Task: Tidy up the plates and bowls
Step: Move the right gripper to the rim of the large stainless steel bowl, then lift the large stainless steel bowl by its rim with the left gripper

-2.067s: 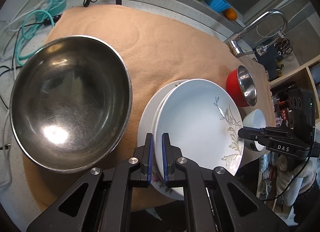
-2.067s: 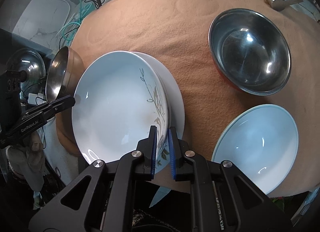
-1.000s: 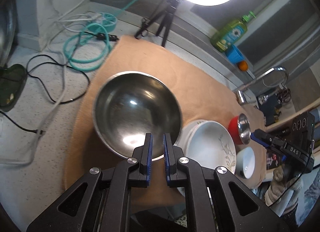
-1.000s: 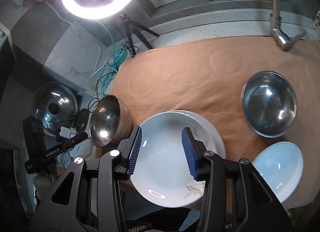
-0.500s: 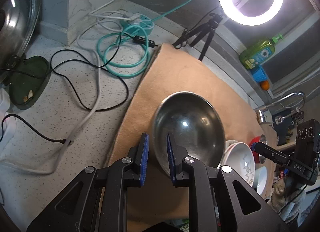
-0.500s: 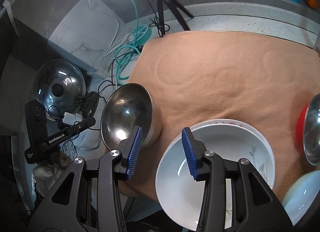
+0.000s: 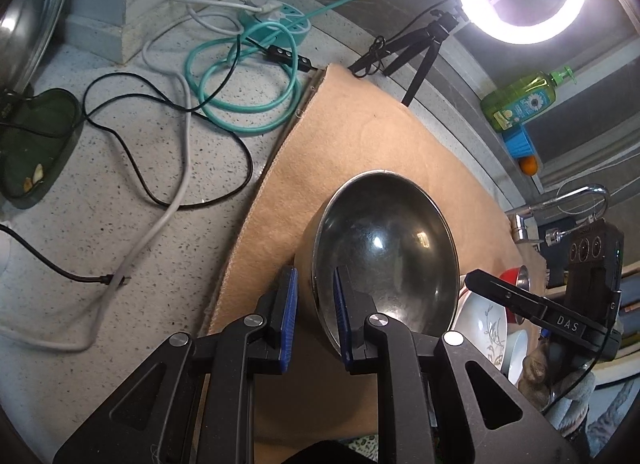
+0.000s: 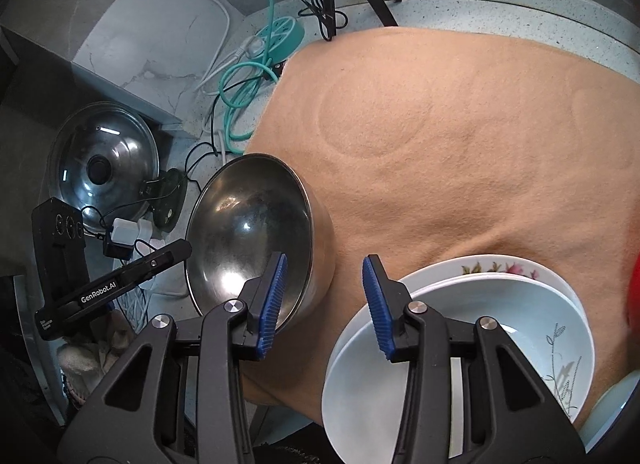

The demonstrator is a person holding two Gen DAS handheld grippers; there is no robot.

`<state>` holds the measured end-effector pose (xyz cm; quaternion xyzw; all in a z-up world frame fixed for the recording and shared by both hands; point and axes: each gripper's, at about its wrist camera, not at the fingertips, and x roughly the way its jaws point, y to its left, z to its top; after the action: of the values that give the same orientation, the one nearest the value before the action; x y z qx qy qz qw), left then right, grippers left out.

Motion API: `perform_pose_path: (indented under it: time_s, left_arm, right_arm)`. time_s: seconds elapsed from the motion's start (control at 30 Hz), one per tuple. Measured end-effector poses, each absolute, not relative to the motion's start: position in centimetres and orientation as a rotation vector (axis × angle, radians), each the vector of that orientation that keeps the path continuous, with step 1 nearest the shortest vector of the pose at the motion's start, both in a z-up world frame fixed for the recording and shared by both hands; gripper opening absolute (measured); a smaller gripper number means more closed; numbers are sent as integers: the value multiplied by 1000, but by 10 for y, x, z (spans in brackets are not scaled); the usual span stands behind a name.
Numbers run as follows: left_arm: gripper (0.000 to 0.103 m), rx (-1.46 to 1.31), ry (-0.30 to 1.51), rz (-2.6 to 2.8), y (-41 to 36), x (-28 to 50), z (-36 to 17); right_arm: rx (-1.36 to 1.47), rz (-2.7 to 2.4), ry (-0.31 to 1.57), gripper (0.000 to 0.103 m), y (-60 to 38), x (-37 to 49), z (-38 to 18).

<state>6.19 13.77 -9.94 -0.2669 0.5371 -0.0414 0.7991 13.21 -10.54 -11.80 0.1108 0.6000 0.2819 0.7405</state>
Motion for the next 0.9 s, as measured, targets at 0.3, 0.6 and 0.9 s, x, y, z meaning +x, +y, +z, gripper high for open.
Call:
perform_pose_path:
  time_s: [0.3, 0.6, 0.9]
  left_arm:
    - [16, -566, 1163, -110, 135, 65, -105]
    - [16, -553, 1159, -106, 133, 67, -105]
    - [16, -527, 1151, -108, 128, 75, -100]
  right_arm:
    - [258, 635, 1353, 17, -97, 135, -132]
    - [245, 637, 1350, 12, -91, 136, -134]
    - [245, 623, 1320, 12, -97, 136, -128]
